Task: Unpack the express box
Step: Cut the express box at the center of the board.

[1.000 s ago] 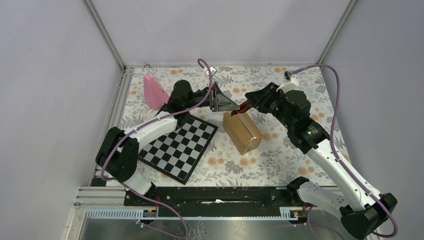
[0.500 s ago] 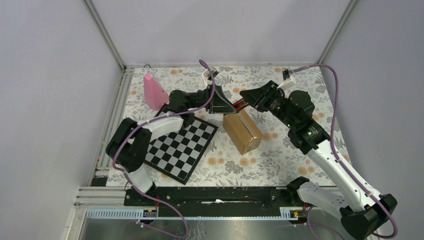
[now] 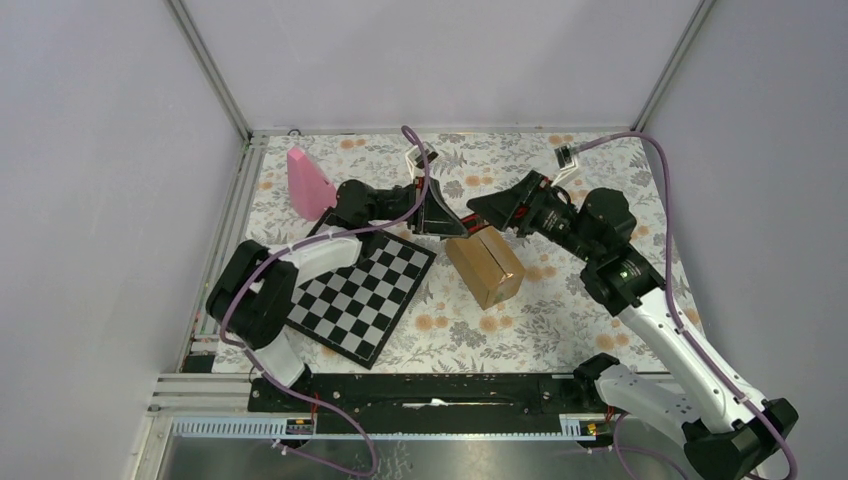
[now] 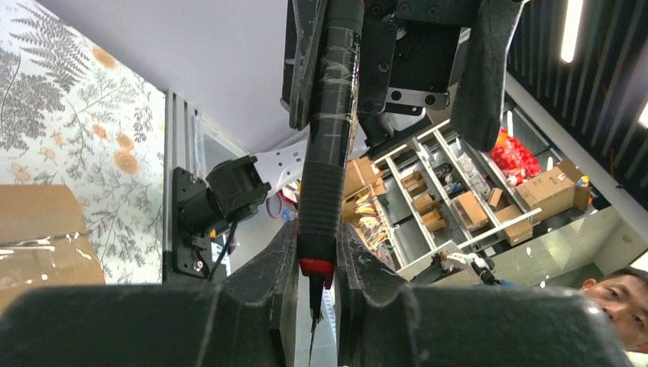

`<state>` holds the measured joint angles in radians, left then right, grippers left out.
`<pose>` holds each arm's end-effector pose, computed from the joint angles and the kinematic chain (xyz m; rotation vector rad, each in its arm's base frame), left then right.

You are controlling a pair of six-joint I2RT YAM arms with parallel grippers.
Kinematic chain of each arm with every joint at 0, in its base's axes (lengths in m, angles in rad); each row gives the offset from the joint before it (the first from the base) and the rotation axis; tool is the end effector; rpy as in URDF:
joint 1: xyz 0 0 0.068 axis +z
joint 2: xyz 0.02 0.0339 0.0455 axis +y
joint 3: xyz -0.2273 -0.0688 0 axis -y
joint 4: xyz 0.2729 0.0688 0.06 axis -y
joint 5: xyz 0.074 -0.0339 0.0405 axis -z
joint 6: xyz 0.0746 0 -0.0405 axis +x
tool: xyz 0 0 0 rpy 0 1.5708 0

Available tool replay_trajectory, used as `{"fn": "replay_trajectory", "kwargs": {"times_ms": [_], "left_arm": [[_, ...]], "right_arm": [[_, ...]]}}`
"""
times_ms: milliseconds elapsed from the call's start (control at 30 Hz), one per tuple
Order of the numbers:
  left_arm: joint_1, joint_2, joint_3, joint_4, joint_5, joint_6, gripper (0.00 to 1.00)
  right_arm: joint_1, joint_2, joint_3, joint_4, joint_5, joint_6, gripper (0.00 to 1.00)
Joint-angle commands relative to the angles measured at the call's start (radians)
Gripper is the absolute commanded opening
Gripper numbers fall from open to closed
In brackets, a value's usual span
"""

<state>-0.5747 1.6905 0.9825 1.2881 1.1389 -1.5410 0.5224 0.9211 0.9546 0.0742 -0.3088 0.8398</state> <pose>0.2834 -0.2642 0.2650 0.6762 1.6606 -2.2282 0.2465 0.1681 0.3792 -0.0210 1.6154 1.3089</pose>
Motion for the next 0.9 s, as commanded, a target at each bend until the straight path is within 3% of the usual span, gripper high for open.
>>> {"fn": "replay_trajectory", "kwargs": {"times_ms": [0,167,367,767,867], "left_arm": [[0.001,-0.115,-0.01,-0.133,0.093,0.178,0.0],[0.001,-0.198,-0.025,-0.304,0.131,0.319,0.0],[0.0,-0.27,-0.008,-0.638,0.129,0.564,0.0],[-0.003,-0.301,0.043,-0.838,0.14,0.705,0.0],[-0.004,-0.299,0.052,-0.849,0.13,0.709,0.0]], "right_arm": [[-0.003,-0.057,0.041,-0.047,-0.177,-0.048,0.78],[-0.003,-0.101,0.079,-0.218,-0.213,-0.128,0.8],[-0.002,-0.135,0.104,-0.267,-0.216,-0.137,0.77],[-0.002,-0.103,0.137,-0.316,-0.32,-0.171,0.43],[-0.003,-0.095,0.137,-0.332,-0.315,-0.176,0.2]]}}
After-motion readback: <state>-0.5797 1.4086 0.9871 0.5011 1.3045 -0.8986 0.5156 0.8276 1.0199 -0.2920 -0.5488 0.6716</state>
